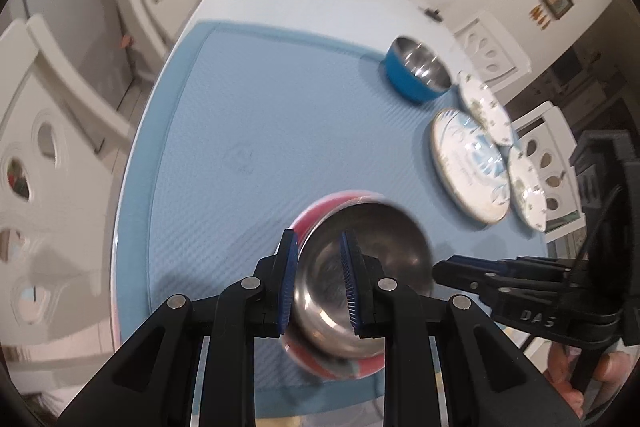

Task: Organize plates and bowls
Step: 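Lift the steel bowl and lower it into the pink bowl with both tools, then open both tools and withdraw from the stacked bowls, then grasp the rim of the blue-exterior steel bowl with both tools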

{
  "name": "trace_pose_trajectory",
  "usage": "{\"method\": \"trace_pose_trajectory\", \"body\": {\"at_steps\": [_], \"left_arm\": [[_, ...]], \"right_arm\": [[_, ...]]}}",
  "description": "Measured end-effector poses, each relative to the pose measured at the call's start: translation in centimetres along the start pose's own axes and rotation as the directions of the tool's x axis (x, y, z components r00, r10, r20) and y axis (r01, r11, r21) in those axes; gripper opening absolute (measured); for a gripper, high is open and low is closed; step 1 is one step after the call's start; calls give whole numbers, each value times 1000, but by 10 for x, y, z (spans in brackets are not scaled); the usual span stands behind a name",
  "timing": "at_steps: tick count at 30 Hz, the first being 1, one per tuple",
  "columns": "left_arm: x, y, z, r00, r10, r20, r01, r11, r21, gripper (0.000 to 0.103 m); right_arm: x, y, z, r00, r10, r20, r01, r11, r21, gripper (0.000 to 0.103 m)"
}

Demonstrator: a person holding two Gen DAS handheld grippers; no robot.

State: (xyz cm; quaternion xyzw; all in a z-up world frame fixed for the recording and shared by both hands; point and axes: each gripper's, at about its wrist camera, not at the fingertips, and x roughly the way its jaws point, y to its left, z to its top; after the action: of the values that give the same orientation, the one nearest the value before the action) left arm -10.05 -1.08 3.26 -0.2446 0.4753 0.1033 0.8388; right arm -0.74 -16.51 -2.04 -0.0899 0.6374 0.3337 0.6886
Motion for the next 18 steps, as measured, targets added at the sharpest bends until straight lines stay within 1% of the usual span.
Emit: {"method": "trace_pose_trajectory", "body": {"at_steps": [3, 4, 5, 7, 8, 9, 10, 11, 12, 14, 16, 18], "left_arm": [[-8, -7, 18, 999, -17, 38, 16, 1000, 26, 19], [-10, -11, 26, 999, -23, 49, 21, 999, 37, 22], [-11, -13, 31, 998, -27, 56, 25, 999, 47, 32], [-12, -21, 49, 996, -50, 67, 45, 995, 84, 36], [-11, -25, 58, 996, -65, 69, 58, 993, 104, 39], [-10, -31, 70, 995, -73, 75, 63, 990, 124, 43], [-7, -36, 82, 994, -72, 85, 59, 988, 140, 54], [-5, -39, 90, 993, -72, 93, 58, 987, 149, 63], [-1, -44, 101, 991, -83, 101, 66, 985, 161, 63], [12, -51, 125, 988, -122, 90, 104, 977, 184, 63], [30, -58, 146, 989, -130, 70, 115, 975, 191, 63], [54, -66, 167, 990, -134, 48, 122, 972, 202, 63]], "right_arm": [[-10, 0, 9, 999, -21, 30, 21, 1000, -13, 19], [-14, 0, 13, 999, -28, 43, 29, 999, -17, 20], [-18, -2, 18, 998, -32, 56, 33, 999, -18, 22], [-26, -6, 27, 996, -35, 86, 36, 999, -13, 29], [-34, -11, 34, 993, -28, 116, 29, 1000, -6, 40], [-39, -15, 39, 990, -24, 141, 24, 1000, 1, 54], [-48, -22, 47, 983, -26, 182, 24, 1000, 15, 57], [-54, -27, 54, 976, -39, 213, 34, 999, 27, 59], [-59, -32, 61, 971, -50, 236, 43, 998, 36, 59], [-67, -49, 79, 959, -66, 274, 52, 997, 58, 60], [-71, -71, 103, 949, -100, 298, 73, 993, 98, 60], [-70, -90, 125, 943, -132, 305, 96, 987, 130, 60]]}}
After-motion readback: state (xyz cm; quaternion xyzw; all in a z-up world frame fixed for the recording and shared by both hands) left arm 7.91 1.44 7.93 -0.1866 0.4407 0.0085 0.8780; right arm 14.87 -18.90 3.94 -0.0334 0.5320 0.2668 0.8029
